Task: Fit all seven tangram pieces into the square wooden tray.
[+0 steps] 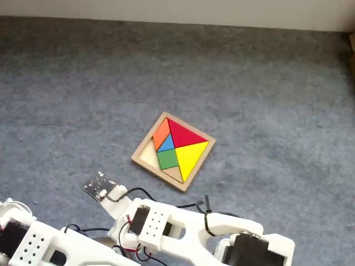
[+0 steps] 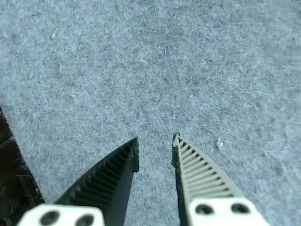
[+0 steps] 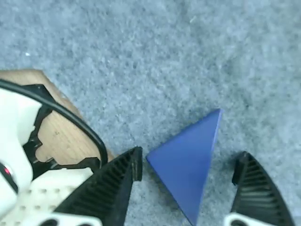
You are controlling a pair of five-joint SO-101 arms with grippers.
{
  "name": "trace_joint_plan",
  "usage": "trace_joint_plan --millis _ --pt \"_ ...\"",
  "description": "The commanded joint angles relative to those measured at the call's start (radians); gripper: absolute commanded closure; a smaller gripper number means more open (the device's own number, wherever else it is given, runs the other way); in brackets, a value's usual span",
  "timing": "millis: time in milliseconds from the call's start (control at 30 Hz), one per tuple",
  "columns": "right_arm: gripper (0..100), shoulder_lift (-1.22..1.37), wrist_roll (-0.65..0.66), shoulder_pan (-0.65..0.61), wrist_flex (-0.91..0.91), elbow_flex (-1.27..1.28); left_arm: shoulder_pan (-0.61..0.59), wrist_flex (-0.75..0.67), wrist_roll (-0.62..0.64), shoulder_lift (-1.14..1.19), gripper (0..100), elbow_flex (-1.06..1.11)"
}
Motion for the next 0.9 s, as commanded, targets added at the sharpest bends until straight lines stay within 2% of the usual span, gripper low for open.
trace_joint_plan --millis 0,200,367,533,667,867 --pt "71.7 -0.007 -0.002 0.038 -0.008 -0.041 0.016 -0.017 0.012 -0.005 87 -0.004" --pt "91.2 -0.005 0.005 0.084 -0.007 -0.047 0.016 -0.017 0.012 -0.005 87 -0.004" --pt "92.2 -0.016 0.120 0.107 -0.004 -0.041 0.016 -0.017 0.012 -0.005 87 -0.004" --pt "92.2 -0.035 0.204 0.173 0.130 -0.104 0.016 -0.015 0.012 -0.005 87 -0.004" --pt "92.2 -0.140 0.235 0.174 0.214 -0.160 0.015 -0.015 0.012 -0.007 87 -0.004" --pt "92.2 -0.335 0.239 0.196 0.223 -0.093 0.015 -0.015 0.012 -0.007 87 -0.004"
